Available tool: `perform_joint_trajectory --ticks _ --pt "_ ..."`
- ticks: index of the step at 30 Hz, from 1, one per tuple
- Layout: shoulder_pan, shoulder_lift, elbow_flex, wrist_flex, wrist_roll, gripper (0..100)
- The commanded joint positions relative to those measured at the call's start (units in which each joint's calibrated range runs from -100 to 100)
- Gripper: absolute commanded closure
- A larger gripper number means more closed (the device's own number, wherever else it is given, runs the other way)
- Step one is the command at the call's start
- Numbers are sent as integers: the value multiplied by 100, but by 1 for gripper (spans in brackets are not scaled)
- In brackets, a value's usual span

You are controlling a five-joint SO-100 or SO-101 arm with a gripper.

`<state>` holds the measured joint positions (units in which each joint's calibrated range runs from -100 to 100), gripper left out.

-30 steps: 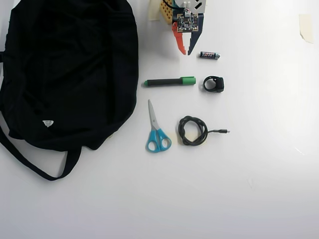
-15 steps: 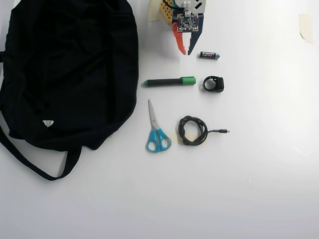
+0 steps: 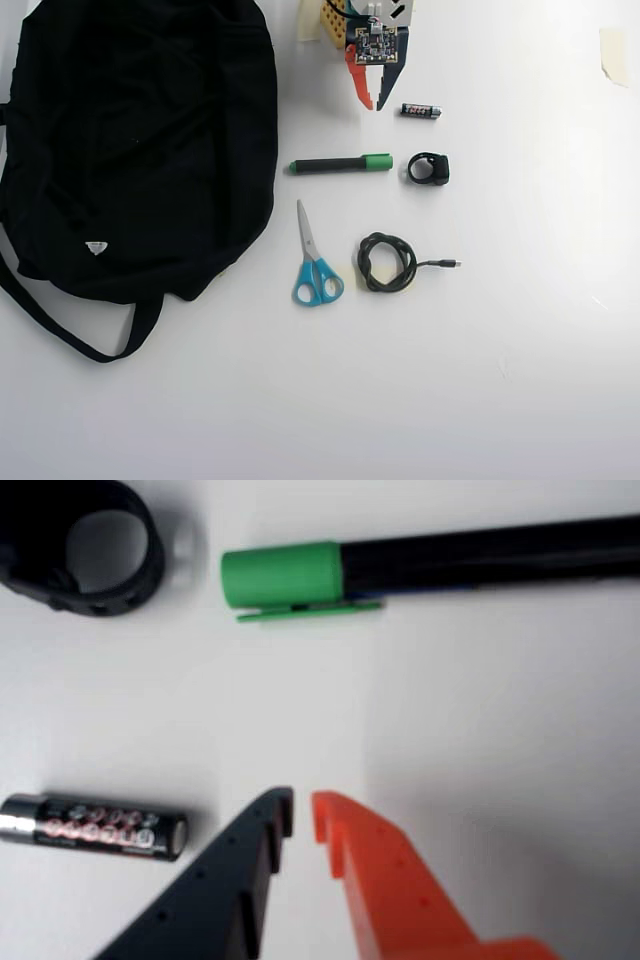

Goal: Put the green marker into the black bag

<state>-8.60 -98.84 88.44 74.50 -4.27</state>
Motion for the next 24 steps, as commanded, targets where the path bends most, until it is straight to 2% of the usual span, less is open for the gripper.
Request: perform_joint_trajectory --ticks 1,24 --pt "-8 -83 6 242 -8 98" --pt "-45 -83 -12 242 -13 98"
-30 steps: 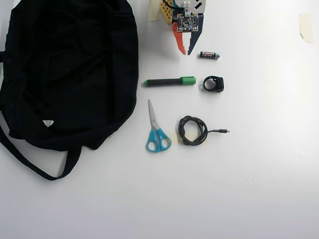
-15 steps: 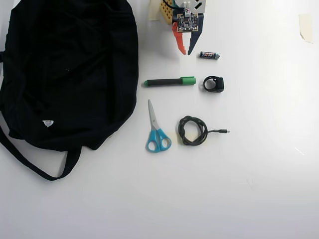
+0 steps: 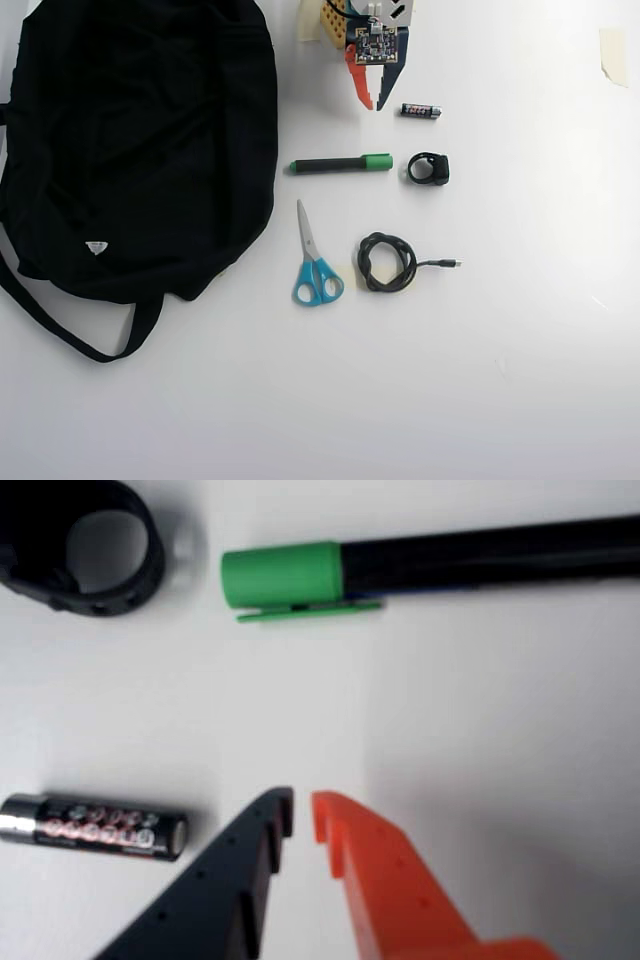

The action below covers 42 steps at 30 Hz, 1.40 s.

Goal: Put the green marker into the black bag

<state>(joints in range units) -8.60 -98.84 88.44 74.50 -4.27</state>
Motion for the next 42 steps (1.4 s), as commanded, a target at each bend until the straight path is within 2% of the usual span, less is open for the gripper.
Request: perform_joint_trajectory --ticks 1,11,22,36,39,42 --pt "-45 -83 -48 242 -39 98" --pt "-30 249 -444 -1851 -18 98" --pt "-53 3452 -2241 -4797 -18 98" --pt "261 7295 -5933 -5882 18 98" --pt "314 7892 -6634 -6003 375 98" --pt "321 8357 -7299 -6003 422 98"
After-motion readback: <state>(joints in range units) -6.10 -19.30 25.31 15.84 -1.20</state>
